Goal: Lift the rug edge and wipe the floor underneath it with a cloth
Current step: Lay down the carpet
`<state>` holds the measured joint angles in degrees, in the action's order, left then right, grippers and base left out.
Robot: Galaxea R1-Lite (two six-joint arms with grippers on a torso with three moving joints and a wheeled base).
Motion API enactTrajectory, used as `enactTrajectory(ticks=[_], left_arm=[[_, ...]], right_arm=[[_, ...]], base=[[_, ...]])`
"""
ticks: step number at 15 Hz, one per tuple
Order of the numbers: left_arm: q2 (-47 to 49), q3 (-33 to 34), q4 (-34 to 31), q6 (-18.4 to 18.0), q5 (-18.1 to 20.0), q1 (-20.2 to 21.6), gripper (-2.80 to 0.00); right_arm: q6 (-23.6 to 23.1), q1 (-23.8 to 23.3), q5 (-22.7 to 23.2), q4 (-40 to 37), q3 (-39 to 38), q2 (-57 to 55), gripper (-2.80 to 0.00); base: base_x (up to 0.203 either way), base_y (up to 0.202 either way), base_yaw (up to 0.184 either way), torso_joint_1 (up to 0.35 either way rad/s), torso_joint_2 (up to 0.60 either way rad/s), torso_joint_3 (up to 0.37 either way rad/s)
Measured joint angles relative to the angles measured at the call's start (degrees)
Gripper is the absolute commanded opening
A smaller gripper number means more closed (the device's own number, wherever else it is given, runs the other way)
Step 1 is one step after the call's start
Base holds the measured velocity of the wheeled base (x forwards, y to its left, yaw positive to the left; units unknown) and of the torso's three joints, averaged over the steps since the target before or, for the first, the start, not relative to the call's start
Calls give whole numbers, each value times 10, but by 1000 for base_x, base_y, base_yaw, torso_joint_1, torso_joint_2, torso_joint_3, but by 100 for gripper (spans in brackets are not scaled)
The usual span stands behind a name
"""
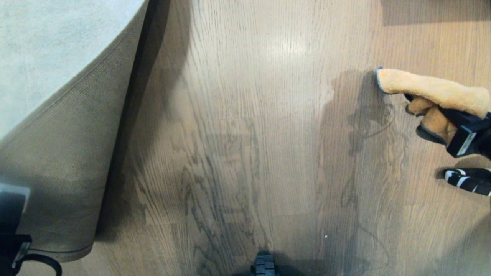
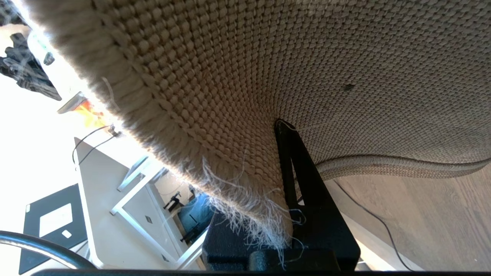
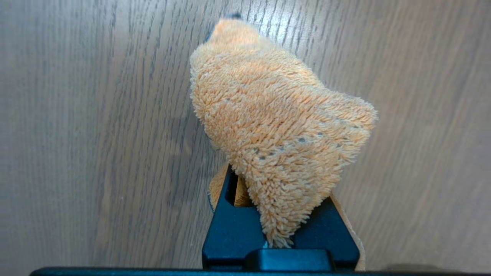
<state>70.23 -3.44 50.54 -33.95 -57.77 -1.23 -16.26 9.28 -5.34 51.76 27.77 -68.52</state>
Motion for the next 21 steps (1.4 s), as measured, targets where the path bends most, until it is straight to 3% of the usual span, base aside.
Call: enactTrajectory(ticks=[6, 13, 17, 21], left_arm=[[-4, 2, -2, -1, 0, 0, -280], [-6, 9, -1, -1, 4, 9, -280], [-9, 11, -1, -2, 4, 16, -280], [-10, 10, -2, -3, 4, 16, -280]], right_arm=[[10, -17, -2, -32, -70, 131, -280], [45, -40, -9, -142, -164, 279, -280], [42, -42, -56, -143, -234, 334, -280], [32, -59, -68, -156, -274, 364, -280]], base=[[0, 0, 0, 0, 0, 0], [0, 0, 0, 0, 0, 0], [0, 0, 0, 0, 0, 0], [0, 0, 0, 0, 0, 0]])
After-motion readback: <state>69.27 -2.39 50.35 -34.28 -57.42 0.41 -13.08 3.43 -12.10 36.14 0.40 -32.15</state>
